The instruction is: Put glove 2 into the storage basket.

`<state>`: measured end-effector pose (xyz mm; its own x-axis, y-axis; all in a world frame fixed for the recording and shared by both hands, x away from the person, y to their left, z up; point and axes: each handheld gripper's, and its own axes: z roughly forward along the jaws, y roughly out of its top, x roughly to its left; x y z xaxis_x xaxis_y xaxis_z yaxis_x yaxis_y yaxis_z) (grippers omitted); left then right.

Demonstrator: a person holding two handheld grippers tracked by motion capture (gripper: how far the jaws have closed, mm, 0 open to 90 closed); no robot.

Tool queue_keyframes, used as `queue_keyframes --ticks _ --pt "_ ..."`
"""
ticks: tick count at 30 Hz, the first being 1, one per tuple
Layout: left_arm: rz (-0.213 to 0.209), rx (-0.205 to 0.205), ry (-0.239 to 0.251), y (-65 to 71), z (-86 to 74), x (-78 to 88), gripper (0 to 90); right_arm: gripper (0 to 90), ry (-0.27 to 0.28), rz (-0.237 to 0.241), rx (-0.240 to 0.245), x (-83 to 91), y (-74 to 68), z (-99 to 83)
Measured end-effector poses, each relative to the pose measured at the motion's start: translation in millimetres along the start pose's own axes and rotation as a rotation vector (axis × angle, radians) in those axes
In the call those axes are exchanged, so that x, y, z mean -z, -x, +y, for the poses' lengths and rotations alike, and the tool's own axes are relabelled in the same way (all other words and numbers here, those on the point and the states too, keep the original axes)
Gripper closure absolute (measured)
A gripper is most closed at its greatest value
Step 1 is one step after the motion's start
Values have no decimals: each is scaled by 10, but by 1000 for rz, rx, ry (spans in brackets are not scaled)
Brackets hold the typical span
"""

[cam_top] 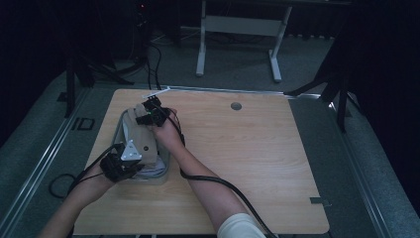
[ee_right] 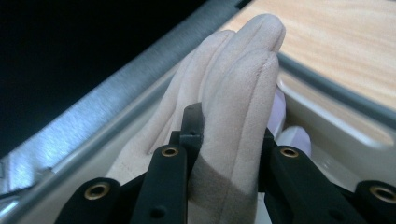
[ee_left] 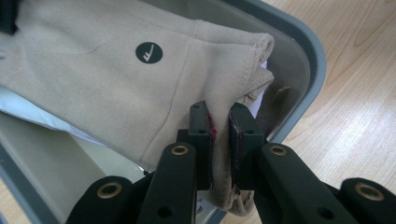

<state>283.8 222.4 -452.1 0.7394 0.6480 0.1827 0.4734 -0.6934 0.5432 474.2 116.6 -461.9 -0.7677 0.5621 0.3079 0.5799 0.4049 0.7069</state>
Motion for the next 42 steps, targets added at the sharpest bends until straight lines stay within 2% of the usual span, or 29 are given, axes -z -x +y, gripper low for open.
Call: queue_keyframes --ticks 3,6,11,15,19,21,24,26,28,30,31,33,36,38,42 --pt "-4 12 8 -16 -21 -17 818 746 -41 -47 36 -98 6 -63" --pt "-18 28 7 -52 -34 -47 817 743 -54 -48 13 -134 44 -84" --pt "-19 24 -5 -72 -9 -77 816 738 -81 -75 45 -166 30 -63" --pt "-25 39 -13 -97 0 -129 816 732 -85 -86 42 -189 32 -44" --pt "-20 34 -22 -87 4 -154 815 722 -89 -87 47 -187 41 -42" --pt "-18 31 -21 -76 4 -149 811 700 -89 -91 47 -187 33 -44" --pt "-35 54 -9 -96 -5 -127 784 566 -79 -93 56 -149 16 -30" --pt "-46 79 10 -104 -11 -104 710 443 -66 -102 81 -88 23 -12" --pt "-29 92 32 -104 -13 -72 560 370 -55 -101 89 -22 48 7" --pt "-19 131 72 -114 -12 -32 418 269 -50 -96 90 54 81 28" --pt "-9 150 93 -121 -9 -6 391 242 -54 -84 93 78 93 33" --pt "-13 182 125 -134 -4 43 242 192 -51 -67 110 156 100 36" --pt "-19 220 148 -148 14 73 141 165 -31 -59 120 265 112 12" --pt "-2 247 168 -142 32 84 137 153 -30 -48 140 325 109 -22" --pt "-13 269 207 -103 81 92 90 155 -9 -46 154 464 110 -101"
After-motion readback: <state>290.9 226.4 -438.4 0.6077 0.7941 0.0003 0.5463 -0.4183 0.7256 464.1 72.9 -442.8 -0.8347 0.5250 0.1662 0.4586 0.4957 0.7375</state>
